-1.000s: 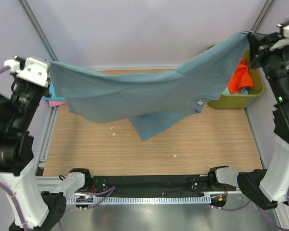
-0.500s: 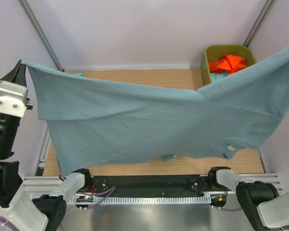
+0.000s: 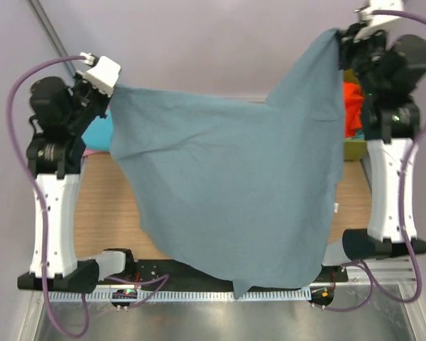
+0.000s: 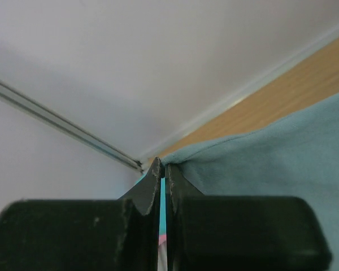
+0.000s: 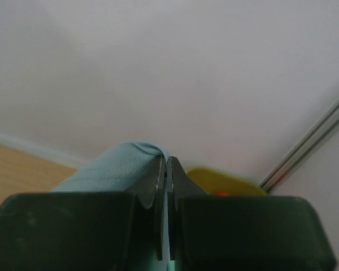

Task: Fold and stack the t-shirts
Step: Flatten the tshirt out

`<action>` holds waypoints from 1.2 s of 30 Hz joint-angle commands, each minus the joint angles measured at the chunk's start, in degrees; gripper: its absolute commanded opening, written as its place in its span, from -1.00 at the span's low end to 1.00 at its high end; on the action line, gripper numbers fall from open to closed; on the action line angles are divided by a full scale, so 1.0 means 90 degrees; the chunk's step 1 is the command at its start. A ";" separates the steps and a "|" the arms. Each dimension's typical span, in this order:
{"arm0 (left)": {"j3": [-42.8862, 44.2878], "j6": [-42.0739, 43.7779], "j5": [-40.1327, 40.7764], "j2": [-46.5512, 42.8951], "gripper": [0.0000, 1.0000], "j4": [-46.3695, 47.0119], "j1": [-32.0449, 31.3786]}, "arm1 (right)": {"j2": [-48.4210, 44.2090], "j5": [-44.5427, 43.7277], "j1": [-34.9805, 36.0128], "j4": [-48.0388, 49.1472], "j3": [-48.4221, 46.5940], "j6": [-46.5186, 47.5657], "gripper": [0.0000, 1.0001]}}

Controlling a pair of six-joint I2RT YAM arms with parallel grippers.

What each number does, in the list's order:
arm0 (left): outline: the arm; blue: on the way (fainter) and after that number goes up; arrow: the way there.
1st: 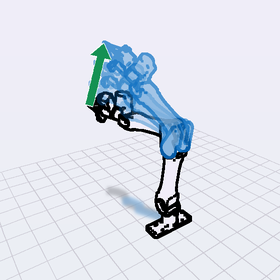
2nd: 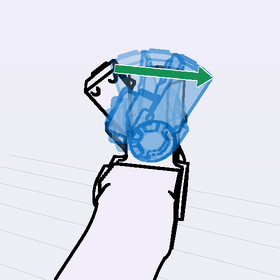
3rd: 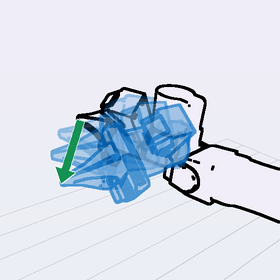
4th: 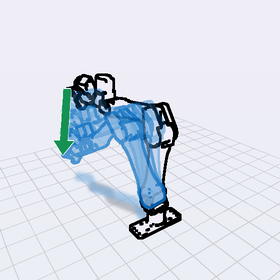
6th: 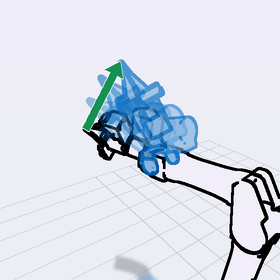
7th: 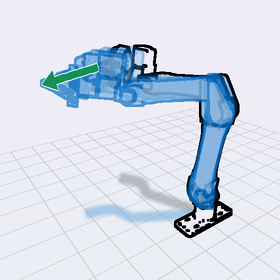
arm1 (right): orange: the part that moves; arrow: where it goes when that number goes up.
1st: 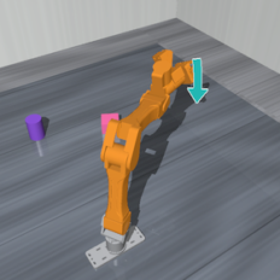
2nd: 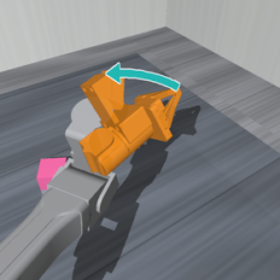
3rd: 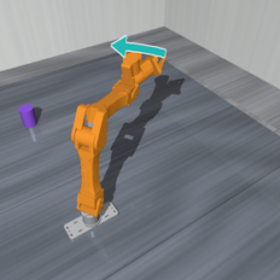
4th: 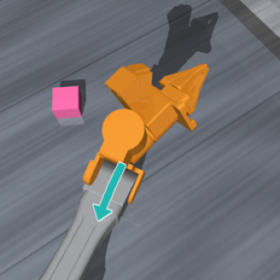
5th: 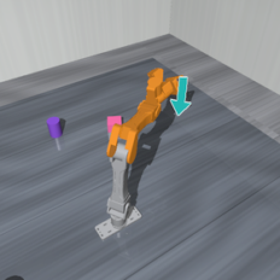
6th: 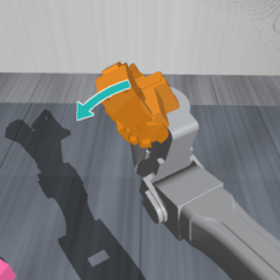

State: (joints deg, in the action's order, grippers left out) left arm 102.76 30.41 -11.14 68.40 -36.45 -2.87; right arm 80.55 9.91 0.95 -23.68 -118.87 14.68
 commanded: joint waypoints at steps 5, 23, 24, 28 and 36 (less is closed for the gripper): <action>-0.1329 0.0019 -0.0091 0.0923 -1.00 0.0651 -0.0188 | 0.1066 0.0608 0.0031 0.0824 0.2034 0.0429 -0.98; 0.1207 -0.0830 0.1371 0.5992 -1.00 0.0837 -0.0306 | 0.6763 -0.0173 0.0528 0.0051 -0.2546 0.0780 -0.98; 0.1528 -0.0859 0.1548 0.6119 -1.00 0.0837 -0.0286 | 0.6772 -0.0309 0.0558 0.0382 -0.2419 0.0810 -0.98; 0.1979 -0.1221 0.2145 0.6559 -1.00 0.1012 -0.0101 | 0.6889 -0.1031 0.0607 0.0970 -0.2339 0.0284 -0.97; 0.1805 -0.1075 0.2555 0.6531 -1.00 0.0944 0.0134 | 0.6870 -0.1764 0.0656 0.1234 -0.2340 -0.0185 -0.98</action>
State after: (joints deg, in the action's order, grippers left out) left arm 118.21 21.37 8.78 127.90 -29.50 -2.87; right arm 144.86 -0.86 7.62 -18.13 -138.96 15.70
